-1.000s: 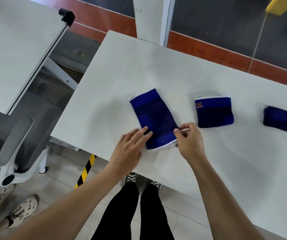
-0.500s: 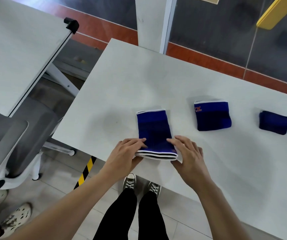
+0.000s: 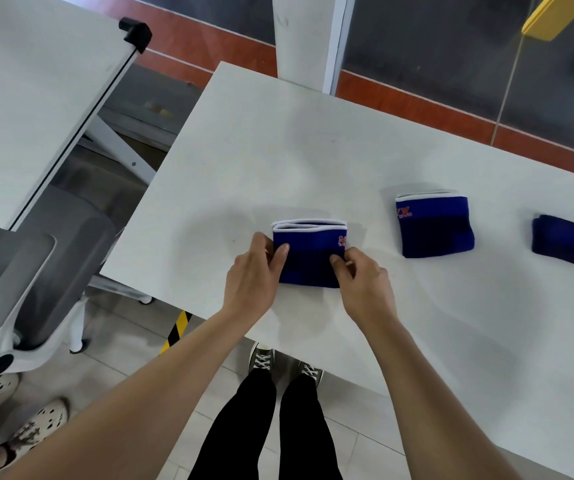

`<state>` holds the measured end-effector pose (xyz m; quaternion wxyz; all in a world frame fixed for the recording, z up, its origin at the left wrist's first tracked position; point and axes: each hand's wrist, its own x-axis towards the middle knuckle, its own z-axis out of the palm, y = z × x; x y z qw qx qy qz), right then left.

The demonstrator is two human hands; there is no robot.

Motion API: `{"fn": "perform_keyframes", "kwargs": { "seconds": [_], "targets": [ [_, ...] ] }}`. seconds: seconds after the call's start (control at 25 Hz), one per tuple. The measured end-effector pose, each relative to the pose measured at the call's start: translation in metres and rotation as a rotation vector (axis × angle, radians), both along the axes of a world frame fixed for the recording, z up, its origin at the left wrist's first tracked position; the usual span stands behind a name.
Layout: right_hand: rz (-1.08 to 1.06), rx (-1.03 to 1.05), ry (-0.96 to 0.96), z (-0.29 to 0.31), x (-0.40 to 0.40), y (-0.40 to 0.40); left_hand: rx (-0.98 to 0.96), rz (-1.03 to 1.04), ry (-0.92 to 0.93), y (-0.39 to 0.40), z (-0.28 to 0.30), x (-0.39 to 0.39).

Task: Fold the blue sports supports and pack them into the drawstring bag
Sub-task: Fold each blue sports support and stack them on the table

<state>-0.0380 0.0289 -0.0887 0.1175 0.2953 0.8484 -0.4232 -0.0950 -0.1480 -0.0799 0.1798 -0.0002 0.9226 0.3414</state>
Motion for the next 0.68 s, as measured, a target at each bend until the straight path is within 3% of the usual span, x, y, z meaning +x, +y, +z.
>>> {"fn": "perform_keyframes", "kwargs": {
  "seconds": [0.2,0.28,0.4,0.48,0.68],
  "targets": [
    [-0.041,0.112,-0.059,-0.007,-0.011,-0.007,-0.044,0.071,0.000,0.006,-0.004,-0.008],
    [-0.049,0.154,-0.102,-0.008,-0.016,-0.009,-0.056,0.046,0.237,0.005,-0.002,-0.009],
    [-0.056,0.215,-0.157,-0.008,-0.020,-0.012,-0.188,-0.373,0.631,0.011,-0.014,0.002],
    [-0.066,0.250,-0.154,-0.005,-0.020,-0.017,-0.274,-0.574,0.595,0.012,-0.029,0.012],
    [-0.144,0.280,-0.117,0.005,-0.019,-0.022,-0.322,-0.564,0.377,0.013,-0.034,0.018]
  ]
}}
